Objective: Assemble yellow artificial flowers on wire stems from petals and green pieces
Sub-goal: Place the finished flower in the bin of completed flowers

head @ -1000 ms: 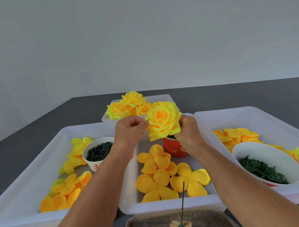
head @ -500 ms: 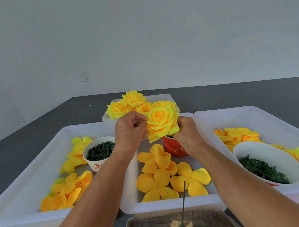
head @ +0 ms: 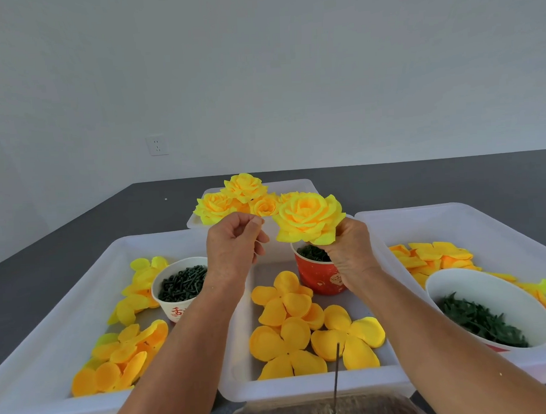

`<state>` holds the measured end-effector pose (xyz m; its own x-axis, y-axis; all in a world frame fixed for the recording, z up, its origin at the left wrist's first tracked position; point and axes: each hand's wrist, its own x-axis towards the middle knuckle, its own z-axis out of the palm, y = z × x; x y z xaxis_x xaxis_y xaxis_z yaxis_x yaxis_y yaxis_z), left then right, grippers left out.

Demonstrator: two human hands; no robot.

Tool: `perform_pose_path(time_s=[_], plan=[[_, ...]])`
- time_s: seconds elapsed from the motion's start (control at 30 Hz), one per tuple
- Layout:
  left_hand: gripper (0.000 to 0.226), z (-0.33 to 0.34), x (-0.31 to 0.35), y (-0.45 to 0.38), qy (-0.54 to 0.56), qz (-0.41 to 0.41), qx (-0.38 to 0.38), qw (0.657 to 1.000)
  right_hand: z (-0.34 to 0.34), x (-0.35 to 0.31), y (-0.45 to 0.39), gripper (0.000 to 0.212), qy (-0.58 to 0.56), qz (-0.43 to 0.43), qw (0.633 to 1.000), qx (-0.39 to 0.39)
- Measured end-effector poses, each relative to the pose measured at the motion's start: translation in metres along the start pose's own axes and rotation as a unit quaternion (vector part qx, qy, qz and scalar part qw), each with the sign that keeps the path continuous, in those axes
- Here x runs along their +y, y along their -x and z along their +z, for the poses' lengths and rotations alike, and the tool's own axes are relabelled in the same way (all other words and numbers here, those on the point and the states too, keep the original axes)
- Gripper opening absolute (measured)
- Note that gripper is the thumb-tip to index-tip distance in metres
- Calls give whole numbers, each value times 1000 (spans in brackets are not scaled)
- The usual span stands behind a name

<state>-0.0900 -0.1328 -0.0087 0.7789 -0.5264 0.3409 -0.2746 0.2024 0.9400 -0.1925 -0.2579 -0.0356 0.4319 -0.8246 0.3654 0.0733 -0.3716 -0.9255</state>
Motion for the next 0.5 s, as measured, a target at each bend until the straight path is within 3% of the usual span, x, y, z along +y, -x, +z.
perform_pose_path(time_s=[0.5], plan=[[22, 1, -4, 0, -22, 5, -38, 999, 1, 1, -2, 14, 15, -2, 1000, 27]])
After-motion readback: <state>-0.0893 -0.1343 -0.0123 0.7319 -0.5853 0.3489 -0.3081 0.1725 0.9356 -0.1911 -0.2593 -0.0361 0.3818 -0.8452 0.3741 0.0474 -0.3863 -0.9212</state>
